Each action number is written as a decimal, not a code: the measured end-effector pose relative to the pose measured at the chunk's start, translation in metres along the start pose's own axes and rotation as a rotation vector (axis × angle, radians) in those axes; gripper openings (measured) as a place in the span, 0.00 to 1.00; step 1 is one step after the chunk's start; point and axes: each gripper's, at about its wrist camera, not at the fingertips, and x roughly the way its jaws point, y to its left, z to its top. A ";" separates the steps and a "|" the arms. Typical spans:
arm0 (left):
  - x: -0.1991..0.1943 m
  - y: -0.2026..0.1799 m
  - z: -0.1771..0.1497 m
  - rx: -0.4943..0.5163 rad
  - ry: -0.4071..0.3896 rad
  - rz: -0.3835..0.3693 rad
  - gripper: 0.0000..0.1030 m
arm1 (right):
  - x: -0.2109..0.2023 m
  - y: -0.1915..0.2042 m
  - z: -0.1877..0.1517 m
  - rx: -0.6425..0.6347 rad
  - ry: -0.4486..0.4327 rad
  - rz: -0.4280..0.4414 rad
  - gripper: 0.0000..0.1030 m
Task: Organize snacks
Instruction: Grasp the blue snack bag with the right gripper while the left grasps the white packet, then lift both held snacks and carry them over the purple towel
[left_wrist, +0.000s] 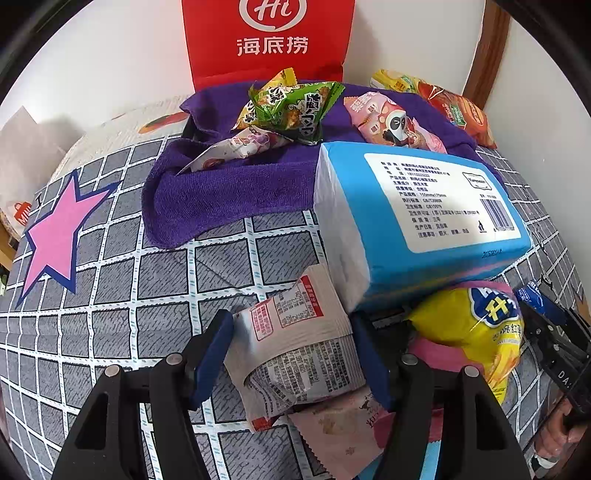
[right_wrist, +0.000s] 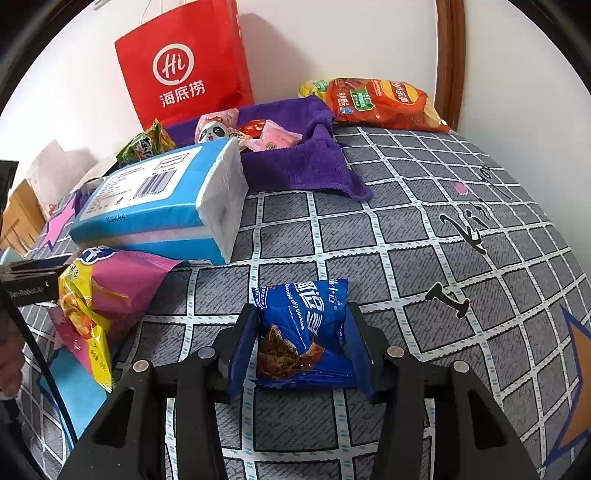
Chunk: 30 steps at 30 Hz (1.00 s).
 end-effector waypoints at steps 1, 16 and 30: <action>0.000 -0.001 -0.001 0.006 -0.006 0.004 0.60 | 0.000 0.000 0.000 0.001 0.000 0.002 0.47; -0.023 0.035 -0.010 -0.088 -0.003 -0.056 0.25 | 0.000 0.000 0.000 0.006 -0.002 0.006 0.47; -0.063 0.048 -0.012 -0.145 -0.070 -0.131 0.24 | -0.001 0.007 0.000 -0.010 0.016 -0.030 0.43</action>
